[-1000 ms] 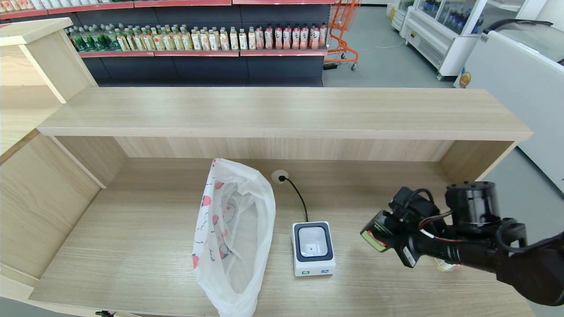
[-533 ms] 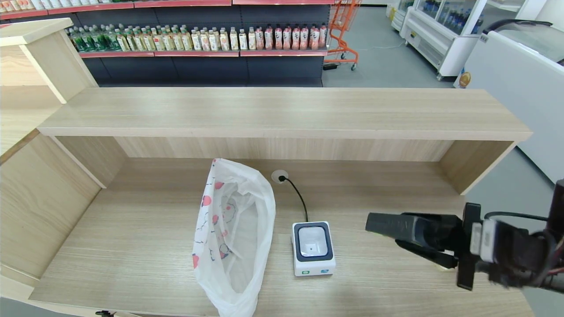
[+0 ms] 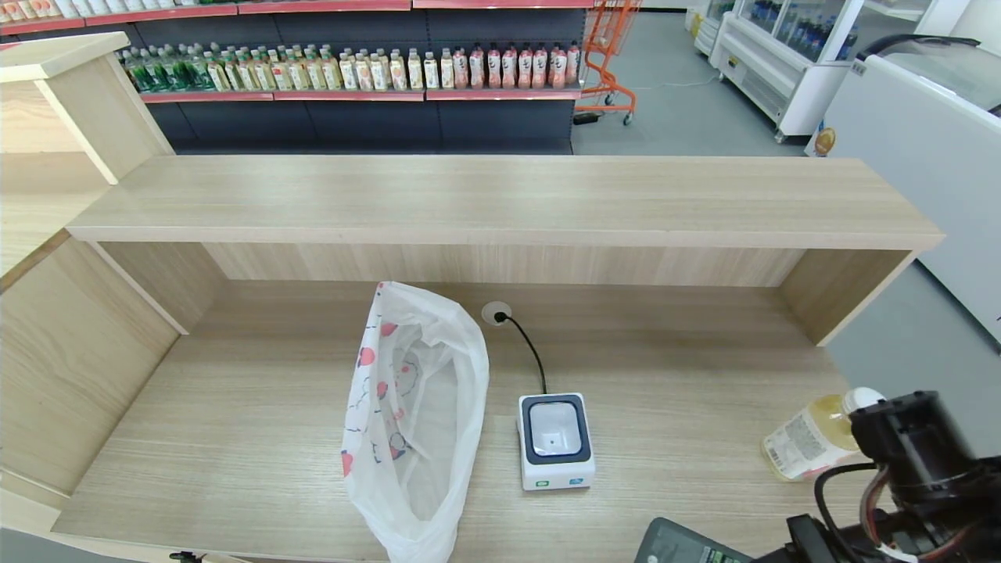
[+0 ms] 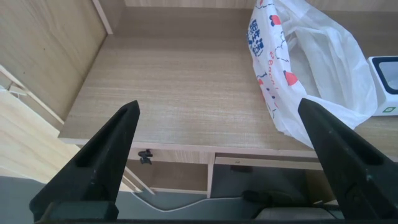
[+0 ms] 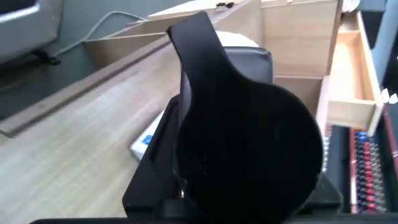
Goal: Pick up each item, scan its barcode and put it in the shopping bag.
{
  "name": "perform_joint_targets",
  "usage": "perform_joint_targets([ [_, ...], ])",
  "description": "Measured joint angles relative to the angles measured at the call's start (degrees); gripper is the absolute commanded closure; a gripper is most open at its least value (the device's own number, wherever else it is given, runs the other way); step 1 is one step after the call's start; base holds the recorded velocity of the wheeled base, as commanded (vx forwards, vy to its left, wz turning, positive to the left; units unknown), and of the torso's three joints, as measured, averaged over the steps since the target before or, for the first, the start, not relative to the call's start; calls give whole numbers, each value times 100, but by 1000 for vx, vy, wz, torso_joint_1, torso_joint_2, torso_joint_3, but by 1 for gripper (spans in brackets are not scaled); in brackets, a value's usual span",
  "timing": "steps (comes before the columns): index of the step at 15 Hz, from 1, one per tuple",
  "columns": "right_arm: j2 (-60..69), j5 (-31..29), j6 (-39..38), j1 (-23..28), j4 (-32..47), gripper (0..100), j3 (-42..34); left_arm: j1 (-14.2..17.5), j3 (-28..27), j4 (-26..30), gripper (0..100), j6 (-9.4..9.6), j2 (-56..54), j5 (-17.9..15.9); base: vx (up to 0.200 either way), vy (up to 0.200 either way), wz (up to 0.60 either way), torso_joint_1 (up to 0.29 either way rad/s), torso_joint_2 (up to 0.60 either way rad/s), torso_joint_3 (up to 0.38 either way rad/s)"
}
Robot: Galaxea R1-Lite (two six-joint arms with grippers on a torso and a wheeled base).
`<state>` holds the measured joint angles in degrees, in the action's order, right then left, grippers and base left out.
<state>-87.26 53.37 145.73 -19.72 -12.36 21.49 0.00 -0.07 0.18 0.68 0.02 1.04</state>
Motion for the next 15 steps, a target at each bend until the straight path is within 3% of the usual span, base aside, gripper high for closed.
perform_joint_targets([
  [8, -1228, 664, 391, -1228, -1048, 100, 1414, 0, 0, 0, 0, 0, 0, 0, 0, 0, 0, 0, 0, 0],
  [15, -1538, 1000, 662, -1370, -2387, 100, 1558, 0, 0, 0, 0, 2, 0, 0, 0, 0, 0, 0, 0, 0],
])
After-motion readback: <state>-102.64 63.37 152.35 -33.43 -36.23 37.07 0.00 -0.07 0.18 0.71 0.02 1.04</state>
